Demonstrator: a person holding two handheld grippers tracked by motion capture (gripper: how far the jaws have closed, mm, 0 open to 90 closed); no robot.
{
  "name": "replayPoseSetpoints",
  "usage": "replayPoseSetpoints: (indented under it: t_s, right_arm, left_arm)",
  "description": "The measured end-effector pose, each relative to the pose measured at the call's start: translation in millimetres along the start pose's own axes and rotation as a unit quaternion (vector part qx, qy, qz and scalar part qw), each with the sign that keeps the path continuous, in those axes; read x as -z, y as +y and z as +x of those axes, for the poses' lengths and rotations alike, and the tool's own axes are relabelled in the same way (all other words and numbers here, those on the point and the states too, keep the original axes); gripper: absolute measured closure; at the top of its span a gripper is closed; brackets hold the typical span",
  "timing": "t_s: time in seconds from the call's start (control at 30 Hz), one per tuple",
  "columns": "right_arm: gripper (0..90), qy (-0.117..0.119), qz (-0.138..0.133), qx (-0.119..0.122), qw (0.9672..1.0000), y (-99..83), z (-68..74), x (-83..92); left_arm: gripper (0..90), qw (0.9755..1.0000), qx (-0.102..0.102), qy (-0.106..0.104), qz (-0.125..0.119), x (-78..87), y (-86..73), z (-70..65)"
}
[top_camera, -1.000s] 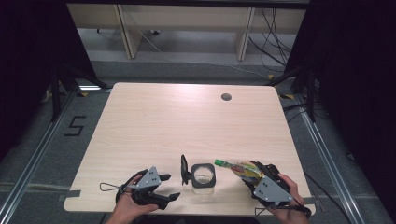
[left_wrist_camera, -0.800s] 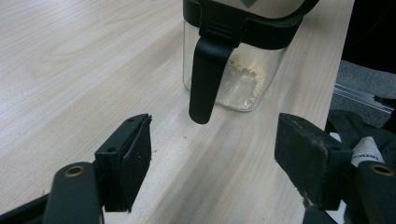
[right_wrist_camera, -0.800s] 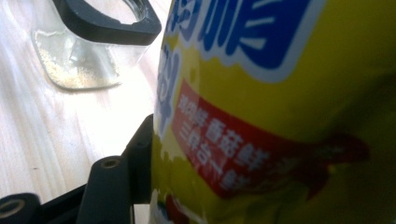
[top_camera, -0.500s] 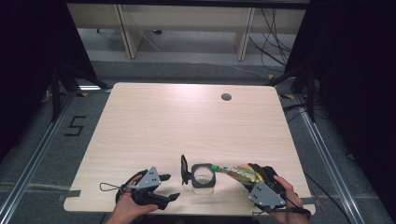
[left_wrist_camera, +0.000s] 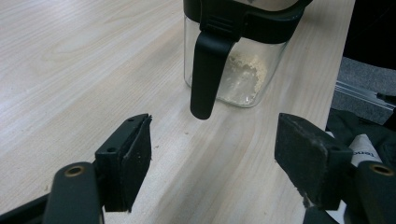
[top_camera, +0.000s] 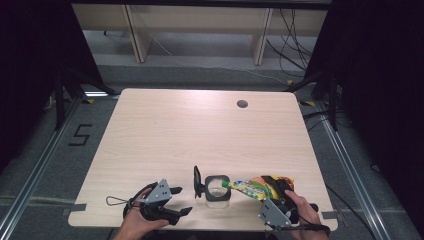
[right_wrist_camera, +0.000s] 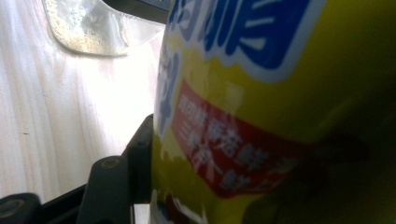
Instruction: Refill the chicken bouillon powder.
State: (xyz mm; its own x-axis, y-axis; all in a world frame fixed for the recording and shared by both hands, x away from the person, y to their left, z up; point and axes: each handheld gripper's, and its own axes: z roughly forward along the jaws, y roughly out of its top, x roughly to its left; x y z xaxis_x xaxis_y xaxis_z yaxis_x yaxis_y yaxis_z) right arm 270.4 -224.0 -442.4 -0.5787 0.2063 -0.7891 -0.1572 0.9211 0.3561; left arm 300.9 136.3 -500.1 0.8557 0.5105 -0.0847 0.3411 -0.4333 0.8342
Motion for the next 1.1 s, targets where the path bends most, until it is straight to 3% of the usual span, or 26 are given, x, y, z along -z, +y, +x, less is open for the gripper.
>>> replayPoseSetpoints:
  t_s: [0.03, 0.07, 0.17, 0.2, 0.27, 0.3, 0.37, 0.5, 0.53, 0.57, 0.6, 0.73, 0.77, 0.8, 0.87, 0.93, 1.0, 1.03, 1.1]
  right_arm:
    - [42.2, -0.012, 0.008, 0.032, 0.9994, 3.3, 0.5, -0.9]
    - [42.3, -0.014, 0.015, 0.021, 0.9996, 3.8, 3.8, -1.4]
    - [42.2, -0.015, 0.022, 0.056, 0.9981, 7.3, 2.5, -2.1]
    - [42.3, -0.012, 0.025, 0.04, 0.9988, 7.1, 3.9, -1.9]
    - [42.3, -0.016, 0.019, 0.048, 0.9985, 7.9, 3.8, -3.6]
    - [42.2, -0.02, 0.02, 0.094, 0.9951, 10.9, -0.5, -3.7]
    - [42.3, -0.02, 0.029, 0.074, 0.9966, 11.4, 5.0, -4.5]
    - [42.3, -0.018, 0.032, 0.083, 0.9959, 14.1, 5.8, -6.1]
    - [42.3, -0.019, 0.025, 0.124, 0.9917, 15.6, 1.2, -7.3]
    - [42.3, -0.022, 0.023, 0.15, 0.9882, 18.3, -1.2, -7.5]
    - [42.3, -0.02, 0.042, 0.098, 0.9941, 17.2, 5.6, -5.6]
    - [42.3, -0.022, 0.041, 0.097, 0.9942, 18.9, 5.8, -5.1]
    - [42.3, -0.026, 0.025, 0.137, 0.9899, 19.8, 1.3, -7.0]
    - [42.3, -0.026, 0.036, 0.111, 0.9928, 19.8, 4.9, -5.9]
    - [42.3, -0.027, 0.041, 0.113, 0.9924, 20.8, 5.1, -5.4]
    - [42.3, -0.033, 0.029, 0.152, 0.9874, 23.0, 0.6, -6.9]
    - [42.4, -0.032, 0.024, 0.141, 0.9892, 22.0, 1.8, -7.9]
    - [42.4, -0.036, 0.032, 0.151, 0.9874, 23.8, 3.0, -7.8]
    - [42.3, -0.036, 0.034, 0.154, 0.9868, 24.5, 3.4, -7.5]
  left_arm:
    - [27.1, 1.0, -0.003, -0.001, -0.001, -0.8, -0.7, 0.5]
    - [27.1, 1.0, -0.004, 0.001, 0.003, -0.3, -0.6, 0.4]
    - [27.1, 1.0, -0.004, 0.001, 0.008, 0.6, -0.3, 0.2]
    - [27.1, 0.9999, -0.005, -0.002, 0.011, 1.0, -0.3, 0.6]
    - [27.2, 0.9999, -0.005, -0.001, 0.01, 1.0, -0.6, 0.8]
    - [27.2, 0.9999, -0.007, 0.0, 0.01, 1.2, -0.5, 1.1]
    - [27.2, 0.9999, -0.005, 0.0, 0.01, 1.1, -0.8, 1.0]
    - [27.2, 1.0, 0.0, 0.0, 0.006, 0.2, -1.5, 0.0]
    - [27.2, 1.0, -0.003, 0.0, 0.006, 0.2, -1.5, 0.4]
    - [27.2, 1.0, -0.002, 0.0, 0.006, 0.1, -1.5, 0.2]
    - [27.2, 1.0, 0.0, 0.002, 0.004, -0.3, -1.8, -0.3]
    - [27.2, 1.0, 0.0, 0.0, 0.006, 0.2, -1.6, -0.1]
    - [27.2, 0.9999, -0.016, 0.0, 0.004, 0.1, -1.1, 1.8]
    - [27.2, 1.0, 0.001, 0.002, 0.003, -0.2, -1.9, -0.2]
    - [27.2, 1.0, -0.004, 0.001, 0.004, -0.2, -1.7, 0.3]
    - [27.2, 1.0, -0.001, 0.0, 0.006, 0.2, -1.6, 0.0]
    - [27.3, 1.0, -0.005, 0.002, 0.008, 0.7, -1.4, 0.5]
    - [27.3, 0.9999, -0.007, 0.003, 0.008, 0.8, -1.3, 0.7]
    - [27.3, 0.9999, -0.007, 0.0, 0.01, 1.1, -1.2, 1.1]
